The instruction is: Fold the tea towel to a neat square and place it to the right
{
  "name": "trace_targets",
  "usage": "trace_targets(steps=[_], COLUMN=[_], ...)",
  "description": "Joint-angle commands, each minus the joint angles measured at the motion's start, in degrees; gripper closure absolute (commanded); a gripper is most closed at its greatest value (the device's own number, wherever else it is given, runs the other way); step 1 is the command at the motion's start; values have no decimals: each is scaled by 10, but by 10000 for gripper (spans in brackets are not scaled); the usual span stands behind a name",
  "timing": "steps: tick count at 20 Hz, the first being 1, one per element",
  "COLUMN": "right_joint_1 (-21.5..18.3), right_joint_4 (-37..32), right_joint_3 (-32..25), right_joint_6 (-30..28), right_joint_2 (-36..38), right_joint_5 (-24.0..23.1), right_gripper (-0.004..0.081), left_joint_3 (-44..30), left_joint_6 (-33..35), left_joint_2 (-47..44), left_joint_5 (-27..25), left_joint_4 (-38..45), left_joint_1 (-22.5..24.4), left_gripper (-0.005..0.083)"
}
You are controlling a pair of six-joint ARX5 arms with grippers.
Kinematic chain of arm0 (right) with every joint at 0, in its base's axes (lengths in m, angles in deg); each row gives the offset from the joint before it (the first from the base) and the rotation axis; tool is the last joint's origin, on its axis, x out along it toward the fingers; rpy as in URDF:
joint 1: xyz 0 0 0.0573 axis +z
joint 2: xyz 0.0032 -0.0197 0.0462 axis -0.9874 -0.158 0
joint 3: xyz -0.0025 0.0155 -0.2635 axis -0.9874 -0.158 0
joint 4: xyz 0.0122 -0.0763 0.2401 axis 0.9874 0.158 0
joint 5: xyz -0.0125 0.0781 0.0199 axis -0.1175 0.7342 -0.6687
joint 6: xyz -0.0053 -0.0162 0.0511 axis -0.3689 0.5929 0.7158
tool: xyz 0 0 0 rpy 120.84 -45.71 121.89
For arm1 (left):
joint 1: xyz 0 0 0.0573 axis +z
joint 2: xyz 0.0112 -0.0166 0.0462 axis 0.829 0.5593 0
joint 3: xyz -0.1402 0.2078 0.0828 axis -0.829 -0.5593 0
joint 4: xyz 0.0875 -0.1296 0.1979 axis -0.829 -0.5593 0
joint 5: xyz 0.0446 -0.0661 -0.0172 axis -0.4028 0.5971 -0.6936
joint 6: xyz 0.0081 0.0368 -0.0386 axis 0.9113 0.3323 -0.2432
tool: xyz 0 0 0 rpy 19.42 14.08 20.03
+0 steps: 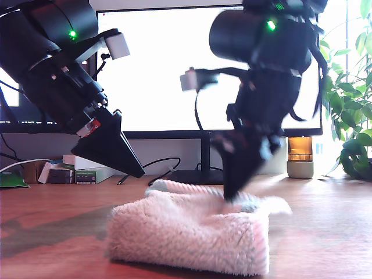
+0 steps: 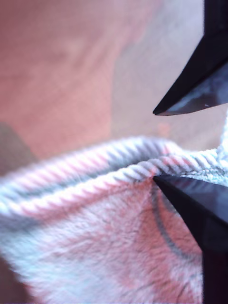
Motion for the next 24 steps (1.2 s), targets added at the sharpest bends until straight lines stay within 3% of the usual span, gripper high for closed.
trace_targets(steps=[1, 5, 7, 8, 10, 11, 14, 19, 24], right_joint_1=[2, 2, 2, 2, 2, 2, 3, 24, 30], right_joint_4=[26, 97, 113, 127, 145, 144, 142, 50, -76], right_joint_3=[41, 88, 96, 96, 96, 96, 94, 53, -76], right_joint_6=[2, 3, 39, 61, 82, 83, 99, 138, 169], right_joint_2=[-3, -3, -3, -3, -3, -3, 1, 57, 161], right_joint_5=[0, 0, 5, 16, 65, 90, 123, 89, 47], right_gripper=[425, 425, 426, 467, 727, 773, 784, 784, 783], left_joint_3=[-8, -8, -8, -8, -8, -8, -14, -18, -54], left_joint_6=[0, 0, -31, -52, -61, -61, -61, -73, -108], left_joint_2=[-18, -66, -83, -90, -96, -96, -93, -96, -113], left_joint_5=[-5, -9, -5, 2, 50, 70, 88, 88, 106], left_joint_4=[0, -9, -28, -56, -85, -87, -92, -91, -26], left_joint_1=[-1, 1, 4, 4, 4, 4, 4, 17, 30], left_gripper=[797, 797, 797, 797, 797, 797, 797, 797, 797])
